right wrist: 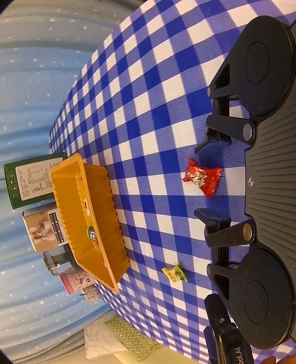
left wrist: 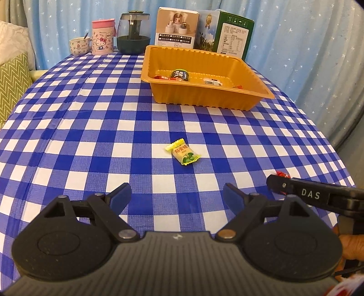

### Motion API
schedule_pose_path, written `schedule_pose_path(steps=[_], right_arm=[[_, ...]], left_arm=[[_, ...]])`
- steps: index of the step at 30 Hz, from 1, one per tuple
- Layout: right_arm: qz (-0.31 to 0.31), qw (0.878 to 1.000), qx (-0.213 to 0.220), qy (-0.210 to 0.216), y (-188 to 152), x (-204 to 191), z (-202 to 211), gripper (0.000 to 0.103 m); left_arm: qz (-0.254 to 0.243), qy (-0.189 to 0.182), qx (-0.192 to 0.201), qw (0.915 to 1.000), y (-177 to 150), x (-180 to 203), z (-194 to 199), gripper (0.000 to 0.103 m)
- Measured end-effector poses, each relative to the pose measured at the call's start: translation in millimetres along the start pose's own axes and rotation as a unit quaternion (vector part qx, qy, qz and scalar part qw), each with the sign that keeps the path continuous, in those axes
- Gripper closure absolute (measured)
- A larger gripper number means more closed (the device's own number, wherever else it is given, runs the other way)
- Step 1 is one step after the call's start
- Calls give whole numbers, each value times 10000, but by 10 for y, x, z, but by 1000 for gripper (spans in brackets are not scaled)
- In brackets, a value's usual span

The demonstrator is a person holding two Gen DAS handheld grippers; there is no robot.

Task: Organize snacks
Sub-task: 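Grasp the red candy with the right tool while the left tool grasps the yellow-green candy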

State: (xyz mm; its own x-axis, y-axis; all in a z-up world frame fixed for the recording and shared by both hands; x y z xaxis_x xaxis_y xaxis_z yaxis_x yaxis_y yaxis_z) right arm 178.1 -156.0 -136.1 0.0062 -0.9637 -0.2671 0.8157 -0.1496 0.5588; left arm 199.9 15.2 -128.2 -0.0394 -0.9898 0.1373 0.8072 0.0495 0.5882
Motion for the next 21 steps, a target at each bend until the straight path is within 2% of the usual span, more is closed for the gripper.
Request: schedule_pose_path(steps=[2,10,15,21], right_arm=[[38,10000,16,-11,17,-25,-29,55],[502,9983,31,-280,-2,-118,-89,79],[589,9978,37,-302,-10,-107,-96,84],[562,9981,157,-217,110,-119,-66,84]], left_arm=[[33,2,-13,10000,1,-14,-21,17],[71,-20,-25,10000,11,-23,-60,17],[117,-21,-30,9999,28,1,-112,17],[241,-35,77,9997,138,47,-202,20]])
Point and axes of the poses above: each gripper's, at about its wrist camera, not at the fingertips, and z roughly against the way its jaws point, x to its right, y to its top, the point moved 6 cm from there along -z, roughly the way its jaws point, and after that the axes turned 6 degrees about -x, right-handed, at the moved point
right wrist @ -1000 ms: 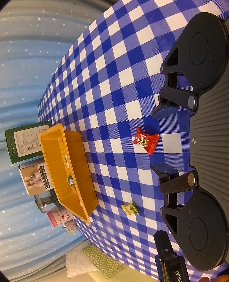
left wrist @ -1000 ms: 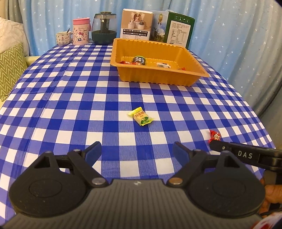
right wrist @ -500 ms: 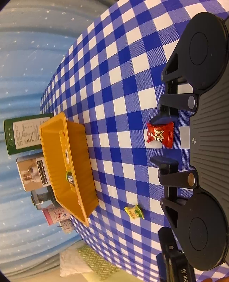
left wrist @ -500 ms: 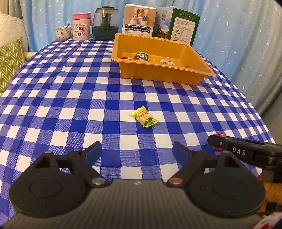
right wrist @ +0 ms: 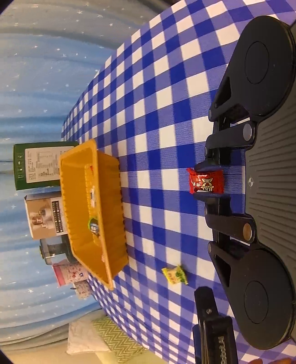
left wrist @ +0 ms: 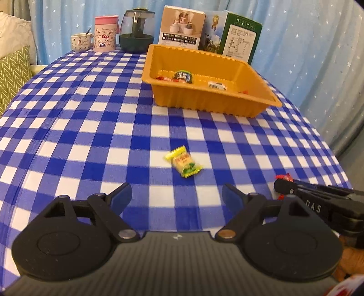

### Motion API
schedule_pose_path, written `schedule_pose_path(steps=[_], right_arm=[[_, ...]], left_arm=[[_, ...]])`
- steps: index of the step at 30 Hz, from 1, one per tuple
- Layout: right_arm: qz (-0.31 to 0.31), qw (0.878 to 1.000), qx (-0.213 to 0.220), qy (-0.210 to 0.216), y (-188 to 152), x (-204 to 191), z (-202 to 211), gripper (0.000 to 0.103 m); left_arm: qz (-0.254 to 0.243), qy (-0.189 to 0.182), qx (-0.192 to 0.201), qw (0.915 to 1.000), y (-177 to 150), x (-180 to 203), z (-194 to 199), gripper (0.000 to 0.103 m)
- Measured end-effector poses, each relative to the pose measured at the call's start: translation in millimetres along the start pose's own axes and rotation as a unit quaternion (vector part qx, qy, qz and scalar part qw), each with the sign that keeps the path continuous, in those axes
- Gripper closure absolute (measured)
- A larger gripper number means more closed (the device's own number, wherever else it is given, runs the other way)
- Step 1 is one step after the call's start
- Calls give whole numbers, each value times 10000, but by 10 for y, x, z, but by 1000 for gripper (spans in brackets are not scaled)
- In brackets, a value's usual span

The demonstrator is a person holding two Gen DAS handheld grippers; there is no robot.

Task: Organize snacks
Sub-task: 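Grasp the red candy with the right tool while the left tool grasps the yellow-green candy, then lift both held candies and carry them over the orange tray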

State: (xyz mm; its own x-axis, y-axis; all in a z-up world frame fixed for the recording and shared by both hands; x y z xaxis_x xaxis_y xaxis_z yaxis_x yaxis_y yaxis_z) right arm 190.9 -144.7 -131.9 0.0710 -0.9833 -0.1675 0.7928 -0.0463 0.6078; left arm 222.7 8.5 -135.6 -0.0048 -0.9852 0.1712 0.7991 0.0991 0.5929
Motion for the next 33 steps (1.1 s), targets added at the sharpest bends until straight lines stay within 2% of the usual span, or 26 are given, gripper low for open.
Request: schedule_pose_path(steps=[5,7,11,18,23,29,33], right_arm=[[-10,10000,57,28,99,31,-28,84],[-35,10000,76,22,123,53,-38,84],[-113,9999,63,37,126,84,-56,84],[-172,9998,37,85,121,91,-83,84],[-200,9997,29,99,119,83,-100,84],[-211,9997,26,118,118,68,-104,84],[-196,9997,19,119,109,60,-104,84]], left_arm=[[120,-68,90,9999,134,66,-118,30],[150,-104,125,9998,182,90,-172,31],[213,-141,122,9996,256,106,-292,40],[115,-47,79,9999,299,116,-451,59],[-53,90,120,9999,290,119,-493,64],[-255,216,106,9994,271,105,-481,84],[-405,270,107,9988,226,106,-450,85]])
Point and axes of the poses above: each gripper's, at about its wrist camera, not at the fingertips, and z roughly against the way its jaws point, x to its right, y to its top, the point moved 6 cm from there along -z, roughly the way its jaws point, and after that the axes turned 6 degrees about -x, right-handed, at the moved point
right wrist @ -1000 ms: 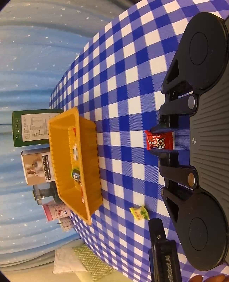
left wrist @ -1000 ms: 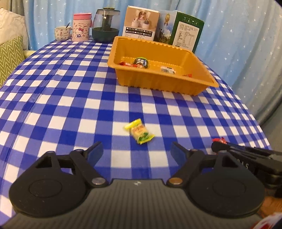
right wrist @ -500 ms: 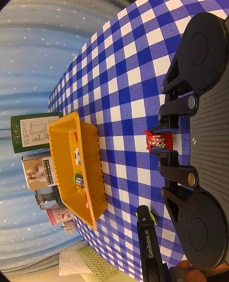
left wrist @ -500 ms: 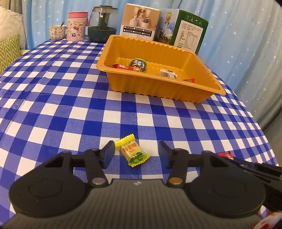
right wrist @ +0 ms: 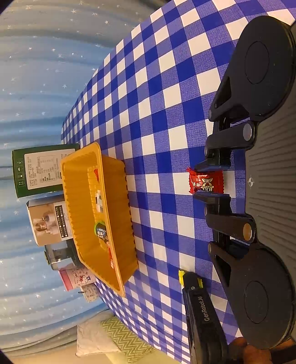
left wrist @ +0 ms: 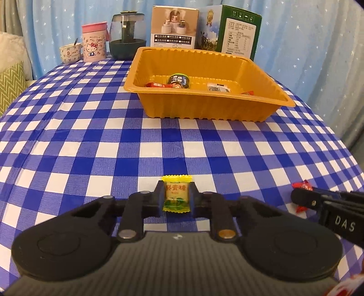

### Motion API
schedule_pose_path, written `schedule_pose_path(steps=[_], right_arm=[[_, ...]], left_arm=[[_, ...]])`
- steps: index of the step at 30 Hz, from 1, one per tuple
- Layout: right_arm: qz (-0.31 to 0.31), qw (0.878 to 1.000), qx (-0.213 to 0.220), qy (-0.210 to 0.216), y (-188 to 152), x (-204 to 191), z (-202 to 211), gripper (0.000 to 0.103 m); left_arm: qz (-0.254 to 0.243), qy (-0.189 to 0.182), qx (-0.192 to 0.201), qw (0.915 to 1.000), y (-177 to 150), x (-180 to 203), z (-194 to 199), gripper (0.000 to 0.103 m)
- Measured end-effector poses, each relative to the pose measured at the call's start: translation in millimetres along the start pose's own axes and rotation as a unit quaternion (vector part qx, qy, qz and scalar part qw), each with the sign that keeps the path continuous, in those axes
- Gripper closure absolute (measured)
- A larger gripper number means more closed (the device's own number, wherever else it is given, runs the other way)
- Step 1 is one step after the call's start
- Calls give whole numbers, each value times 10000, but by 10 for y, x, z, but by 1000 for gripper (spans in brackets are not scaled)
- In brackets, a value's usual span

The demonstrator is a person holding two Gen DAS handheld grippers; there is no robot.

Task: Organize snacks
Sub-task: 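Lift both held candies and carry them over the orange tray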

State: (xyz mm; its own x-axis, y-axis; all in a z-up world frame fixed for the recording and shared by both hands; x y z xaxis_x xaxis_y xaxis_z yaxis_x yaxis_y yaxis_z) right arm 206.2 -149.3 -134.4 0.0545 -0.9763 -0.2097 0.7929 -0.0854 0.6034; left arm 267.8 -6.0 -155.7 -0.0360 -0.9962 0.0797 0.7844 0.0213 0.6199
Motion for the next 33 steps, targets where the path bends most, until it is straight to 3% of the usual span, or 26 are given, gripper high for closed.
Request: schedule_pose_path(steps=[33], right_arm=[[81,9996,227,158,38,-84,623,84]], left_arm=[[-51,-185,150,9997,-101,157,786,85]])
Point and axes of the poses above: each gripper's, at about its wrist camera, not at the fingertips, and z roughly against the way its jaws point, x to its right, y to its top, the point moved 6 cm from there along -z, roughly the way its jaws point, and after that the axes turned 6 degrees about -x, right-handed, at the moved point
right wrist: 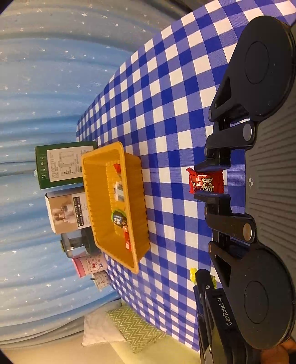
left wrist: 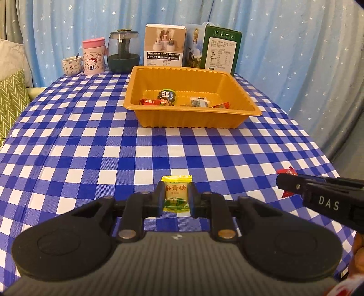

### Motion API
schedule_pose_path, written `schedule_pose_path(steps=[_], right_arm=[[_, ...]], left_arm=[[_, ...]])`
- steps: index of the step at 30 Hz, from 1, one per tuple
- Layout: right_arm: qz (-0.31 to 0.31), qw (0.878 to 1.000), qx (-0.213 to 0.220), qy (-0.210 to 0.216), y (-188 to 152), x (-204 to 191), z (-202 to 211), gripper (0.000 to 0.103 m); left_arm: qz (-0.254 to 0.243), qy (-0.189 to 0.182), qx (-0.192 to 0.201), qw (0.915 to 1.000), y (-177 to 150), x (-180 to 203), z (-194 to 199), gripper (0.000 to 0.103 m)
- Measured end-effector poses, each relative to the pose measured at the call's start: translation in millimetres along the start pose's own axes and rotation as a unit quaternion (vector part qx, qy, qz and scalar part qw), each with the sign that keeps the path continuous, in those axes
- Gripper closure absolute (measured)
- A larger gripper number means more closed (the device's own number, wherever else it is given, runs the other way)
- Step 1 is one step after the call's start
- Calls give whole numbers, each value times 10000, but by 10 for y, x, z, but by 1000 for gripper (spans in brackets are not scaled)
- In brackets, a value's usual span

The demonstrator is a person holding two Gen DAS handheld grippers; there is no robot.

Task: Organize snacks
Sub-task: 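Lift both held candies and carry them over the orange tray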

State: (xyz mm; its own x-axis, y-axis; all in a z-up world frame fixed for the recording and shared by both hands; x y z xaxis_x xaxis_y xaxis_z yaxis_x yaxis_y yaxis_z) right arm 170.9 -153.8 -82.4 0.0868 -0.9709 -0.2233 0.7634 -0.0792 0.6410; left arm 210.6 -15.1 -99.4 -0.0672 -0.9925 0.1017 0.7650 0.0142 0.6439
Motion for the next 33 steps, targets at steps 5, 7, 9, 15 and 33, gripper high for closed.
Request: schedule_pose_path(steps=[5,7,9,15,33], right_arm=[[29,10000,73,-14,50,-6,87,84],[31,10000,84,-17,64,-4,114,84],[31,9999,99,-22,77,5,147,84],[68,9999,135,-38,117,22,211,84],[156,9996,158,164,687,36,109,84]], left_arm=[[-32,-20,42,10000,33,34,77,85],[-50,-37,61,10000,51,49,106,85],[-72,-47,76,9999,69,64,133,85],[-81,-92,102,9999,122,70,189,85],[-284,-277,262,9989,694,29,108,85]])
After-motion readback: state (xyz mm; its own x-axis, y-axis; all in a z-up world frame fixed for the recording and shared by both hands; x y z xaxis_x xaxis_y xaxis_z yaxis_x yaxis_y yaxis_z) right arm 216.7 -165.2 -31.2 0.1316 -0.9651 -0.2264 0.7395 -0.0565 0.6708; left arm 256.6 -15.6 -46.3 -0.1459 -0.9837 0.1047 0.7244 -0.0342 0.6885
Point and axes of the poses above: each gripper's, at about its wrist camera, not at the fingertips, and z roughly against the way its jaws point, x to its right, y to its top, the point moved 6 cm from there along -z, roughly the way its jaws point, and after that the axes turned 6 degrees about -x, right-handed, at the moved point
